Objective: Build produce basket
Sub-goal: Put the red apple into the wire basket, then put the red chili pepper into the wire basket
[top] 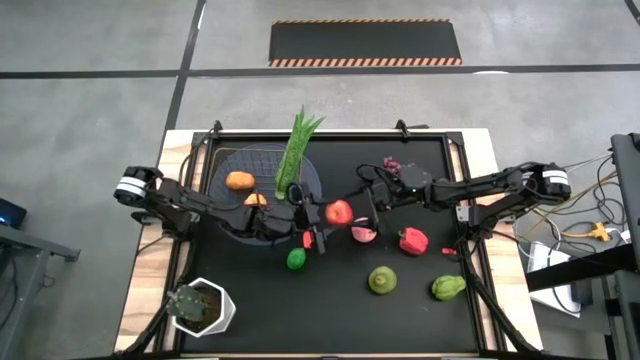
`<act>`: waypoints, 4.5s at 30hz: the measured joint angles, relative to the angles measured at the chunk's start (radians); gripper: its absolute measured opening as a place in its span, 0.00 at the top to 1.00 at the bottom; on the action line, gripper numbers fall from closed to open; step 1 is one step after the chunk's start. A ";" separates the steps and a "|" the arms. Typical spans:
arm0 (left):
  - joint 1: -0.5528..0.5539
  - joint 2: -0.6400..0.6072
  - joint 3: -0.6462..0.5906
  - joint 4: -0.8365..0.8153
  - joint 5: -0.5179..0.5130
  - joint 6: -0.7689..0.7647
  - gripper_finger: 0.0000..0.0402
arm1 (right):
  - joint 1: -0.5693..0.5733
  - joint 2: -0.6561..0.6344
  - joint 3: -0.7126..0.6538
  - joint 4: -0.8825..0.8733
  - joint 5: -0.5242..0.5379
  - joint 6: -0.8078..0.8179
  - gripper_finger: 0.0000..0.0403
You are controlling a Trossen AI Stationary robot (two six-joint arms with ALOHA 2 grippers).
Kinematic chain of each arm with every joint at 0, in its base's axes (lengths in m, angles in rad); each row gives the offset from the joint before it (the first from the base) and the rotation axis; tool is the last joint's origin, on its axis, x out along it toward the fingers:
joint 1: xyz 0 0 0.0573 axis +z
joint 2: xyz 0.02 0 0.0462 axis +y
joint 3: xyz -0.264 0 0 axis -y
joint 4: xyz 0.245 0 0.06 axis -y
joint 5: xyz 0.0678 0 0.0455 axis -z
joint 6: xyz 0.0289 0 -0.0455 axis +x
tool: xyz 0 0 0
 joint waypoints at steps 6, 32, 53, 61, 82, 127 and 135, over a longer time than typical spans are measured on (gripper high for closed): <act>0.000 -0.106 0.009 -0.263 -0.141 -0.159 0.34 | -0.032 -0.106 0.000 -0.091 0.036 0.060 0.08; 0.353 -0.316 -0.105 -1.168 -0.189 -0.898 0.34 | -0.046 -0.238 -0.003 -0.342 0.151 0.023 0.08; 0.420 -0.185 -0.108 -1.036 -0.188 -0.900 0.34 | -0.046 -0.231 -0.003 -0.339 0.151 0.010 0.08; 0.425 -0.173 -0.114 -1.035 -0.185 -0.924 0.22 | -0.046 -0.230 -0.003 -0.343 0.151 0.017 0.08; 0.346 -0.289 -0.015 -1.026 -0.087 -0.788 0.16 | -0.046 -0.230 -0.003 -0.346 0.151 0.034 0.08; -0.092 -0.362 -0.003 -0.270 -0.163 -0.079 0.16 | 0.036 0.375 0.382 -0.608 0.061 -0.424 0.10; -0.093 -0.365 -0.003 -0.269 -0.163 -0.074 0.16 | 0.049 0.599 0.587 -0.721 0.011 -0.448 0.10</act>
